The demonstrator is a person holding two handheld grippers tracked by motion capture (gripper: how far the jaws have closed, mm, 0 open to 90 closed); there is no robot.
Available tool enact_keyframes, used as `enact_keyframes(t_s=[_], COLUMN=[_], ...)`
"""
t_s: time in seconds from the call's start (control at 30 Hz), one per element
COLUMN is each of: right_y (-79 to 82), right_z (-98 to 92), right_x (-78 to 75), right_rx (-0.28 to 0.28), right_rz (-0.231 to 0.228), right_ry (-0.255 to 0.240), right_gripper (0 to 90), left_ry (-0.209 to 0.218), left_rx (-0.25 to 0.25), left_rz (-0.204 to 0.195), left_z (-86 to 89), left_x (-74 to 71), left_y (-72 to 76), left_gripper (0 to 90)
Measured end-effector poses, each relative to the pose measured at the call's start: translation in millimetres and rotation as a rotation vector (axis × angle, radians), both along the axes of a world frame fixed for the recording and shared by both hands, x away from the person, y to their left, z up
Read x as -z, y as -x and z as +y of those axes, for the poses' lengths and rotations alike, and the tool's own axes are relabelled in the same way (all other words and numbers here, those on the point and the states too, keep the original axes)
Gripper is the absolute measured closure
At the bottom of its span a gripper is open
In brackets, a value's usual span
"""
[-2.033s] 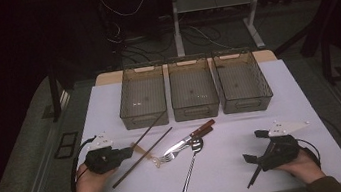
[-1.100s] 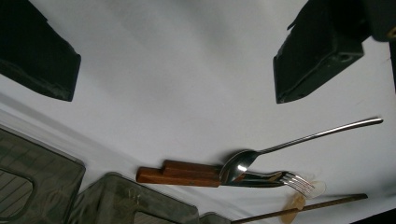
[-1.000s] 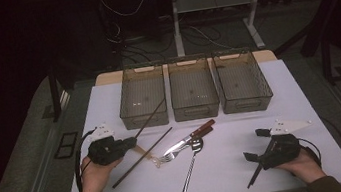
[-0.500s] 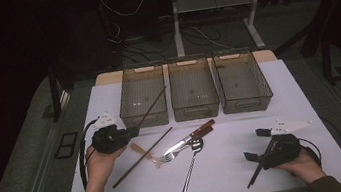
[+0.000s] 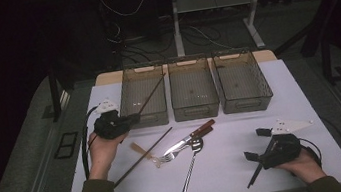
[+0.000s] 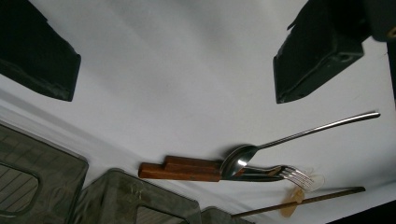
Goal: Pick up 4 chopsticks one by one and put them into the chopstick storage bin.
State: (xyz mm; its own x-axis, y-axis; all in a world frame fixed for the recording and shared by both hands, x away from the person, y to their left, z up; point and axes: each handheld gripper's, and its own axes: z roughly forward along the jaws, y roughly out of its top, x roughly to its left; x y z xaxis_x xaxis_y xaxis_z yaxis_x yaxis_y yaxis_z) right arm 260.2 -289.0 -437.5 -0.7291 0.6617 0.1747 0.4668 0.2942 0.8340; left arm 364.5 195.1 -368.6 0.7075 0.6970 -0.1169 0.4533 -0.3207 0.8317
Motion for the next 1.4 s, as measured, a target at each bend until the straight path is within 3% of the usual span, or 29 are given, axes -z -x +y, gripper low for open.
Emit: enact_keyframes(t_s=[0.2, 0.63, 1.07, 1.4], right_y=[0.9, 0.6, 1.5, 1.3], right_z=[-1.2, -2.8, -2.9, -4.1], right_x=[-1.4, -1.9, -2.9, -3.5], right_rx=[0.01, 0.016, 0.016, 0.012], right_rz=[0.008, 0.002, 0.0, -0.005], right_ry=[-0.015, -0.024, -0.034, -0.043], right_gripper=[1.0, 1.0, 1.0, 1.0], left_ry=[0.033, -0.009, -0.061, -0.087], left_rx=[-0.024, -0.059, -0.076, -0.121], left_rz=[-0.011, -0.014, -0.01, 0.018], left_z=[-1.6, -17.1, -30.4, -29.4], left_x=[-10.4, -21.0, -17.5, -2.3], left_y=[-13.7, -47.9, -78.0, -100.3], left_gripper=[84.1, 84.1, 84.1, 84.1])
